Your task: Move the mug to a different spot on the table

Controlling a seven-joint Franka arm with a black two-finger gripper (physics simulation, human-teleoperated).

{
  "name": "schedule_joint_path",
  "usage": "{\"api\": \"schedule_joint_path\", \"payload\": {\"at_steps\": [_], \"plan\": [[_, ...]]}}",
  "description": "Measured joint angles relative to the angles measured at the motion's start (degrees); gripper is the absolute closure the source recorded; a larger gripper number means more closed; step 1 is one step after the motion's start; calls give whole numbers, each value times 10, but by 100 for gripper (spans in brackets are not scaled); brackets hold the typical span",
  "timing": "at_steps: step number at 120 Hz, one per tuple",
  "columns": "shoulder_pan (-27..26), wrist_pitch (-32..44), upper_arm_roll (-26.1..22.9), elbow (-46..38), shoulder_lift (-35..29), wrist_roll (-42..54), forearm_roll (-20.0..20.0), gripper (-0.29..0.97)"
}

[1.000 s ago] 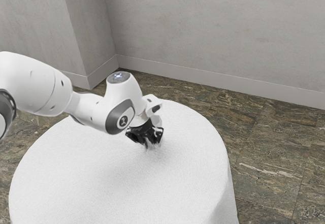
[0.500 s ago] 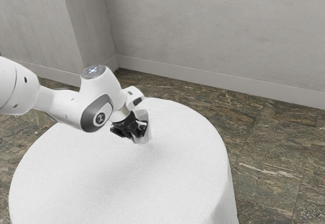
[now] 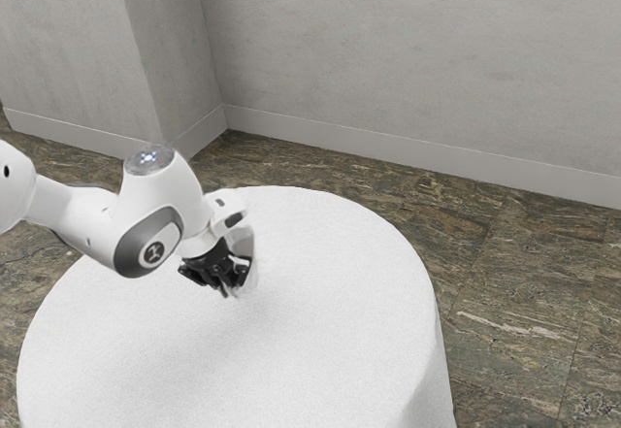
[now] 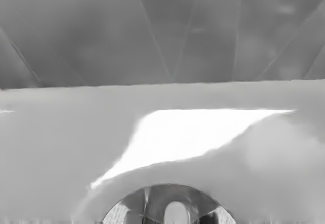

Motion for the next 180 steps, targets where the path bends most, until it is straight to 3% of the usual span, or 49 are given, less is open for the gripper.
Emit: {"api": "schedule_joint_path", "payload": {"at_steps": [28, 40, 56, 83, 108, 158, 180], "plan": [[13, 16, -4, -37, 1, -12, 6, 75], [-32, 19, 45, -41, 2, -11, 3, 56], [-40, 22, 58, -43, 4, -8, 0, 30], [-43, 23, 58, -65, -37, -4, -1, 11], [-60, 23, 51, -68, -84, -1, 3, 4], [-53, 23, 53, -70, -89, 4, 9, 1], [-40, 23, 57, -61, -116, 5, 31, 0]]}}
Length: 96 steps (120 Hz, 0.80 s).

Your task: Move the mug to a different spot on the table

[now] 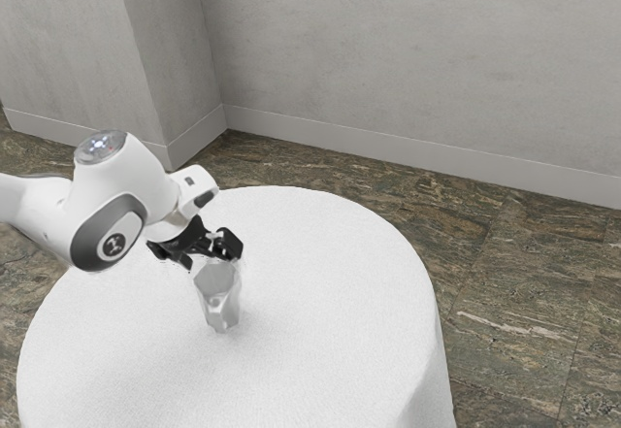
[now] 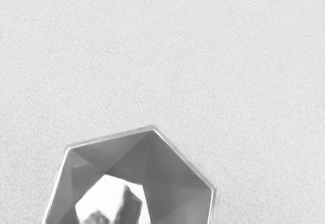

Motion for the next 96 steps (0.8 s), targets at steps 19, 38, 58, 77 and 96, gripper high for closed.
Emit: {"api": "schedule_joint_path", "payload": {"at_steps": [19, 38, 58, 77, 96], "plan": [[0, -18, -4, 76, 3, 0, 22, 0], [-7, -110, -11, 236, 67, 0, 43, 0], [-21, -239, -16, 397, 138, 1, 50, 0], [-33, -302, -16, 426, 146, 2, 52, 0], [-37, -354, -15, 471, 161, 2, 63, 0]]}}
